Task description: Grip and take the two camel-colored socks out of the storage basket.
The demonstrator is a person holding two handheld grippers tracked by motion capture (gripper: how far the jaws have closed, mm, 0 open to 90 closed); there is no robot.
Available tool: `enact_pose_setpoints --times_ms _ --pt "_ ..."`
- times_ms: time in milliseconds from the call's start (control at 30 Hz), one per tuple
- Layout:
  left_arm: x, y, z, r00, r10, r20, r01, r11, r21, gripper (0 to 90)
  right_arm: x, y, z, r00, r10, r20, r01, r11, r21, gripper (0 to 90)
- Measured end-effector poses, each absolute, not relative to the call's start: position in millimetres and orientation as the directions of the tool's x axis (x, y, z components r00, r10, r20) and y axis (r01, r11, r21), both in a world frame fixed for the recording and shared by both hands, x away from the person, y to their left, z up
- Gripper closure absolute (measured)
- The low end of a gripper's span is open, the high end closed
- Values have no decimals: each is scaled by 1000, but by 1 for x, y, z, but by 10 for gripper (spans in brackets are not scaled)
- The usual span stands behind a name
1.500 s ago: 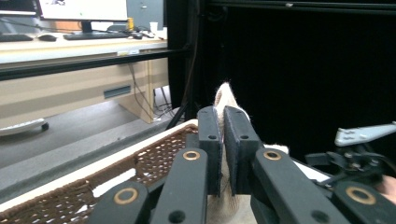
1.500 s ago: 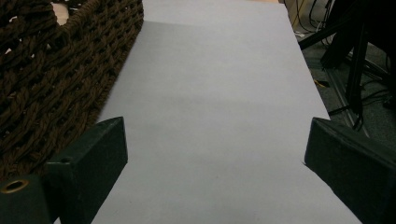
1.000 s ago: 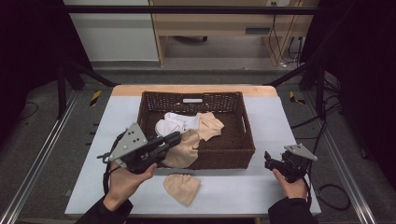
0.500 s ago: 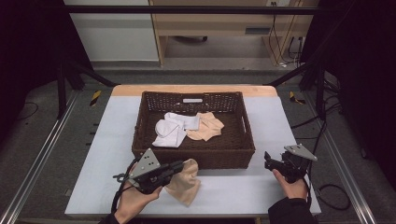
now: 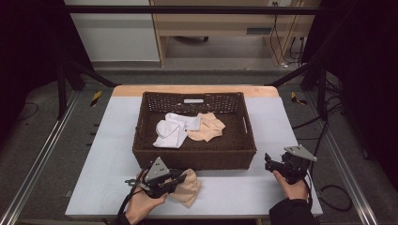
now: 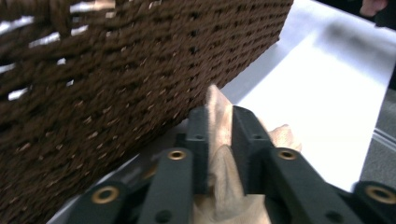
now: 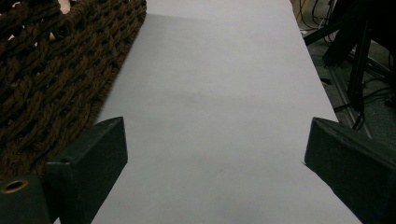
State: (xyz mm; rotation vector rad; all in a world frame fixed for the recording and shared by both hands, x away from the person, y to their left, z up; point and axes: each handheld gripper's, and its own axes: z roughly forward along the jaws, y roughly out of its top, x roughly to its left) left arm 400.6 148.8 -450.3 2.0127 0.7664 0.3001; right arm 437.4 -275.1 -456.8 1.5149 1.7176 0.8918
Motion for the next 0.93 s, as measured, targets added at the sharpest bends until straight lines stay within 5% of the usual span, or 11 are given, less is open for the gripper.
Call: enact_pose_setpoints --times_ms 367,933 --pt "394 182 -451 712 695 -103 411 -293 863 401 437 -275 -458 -102 994 -48 543 96 834 56" --pt "388 241 -463 558 828 -47 452 -256 854 337 437 -277 -459 -92 995 -40 553 85 829 51"
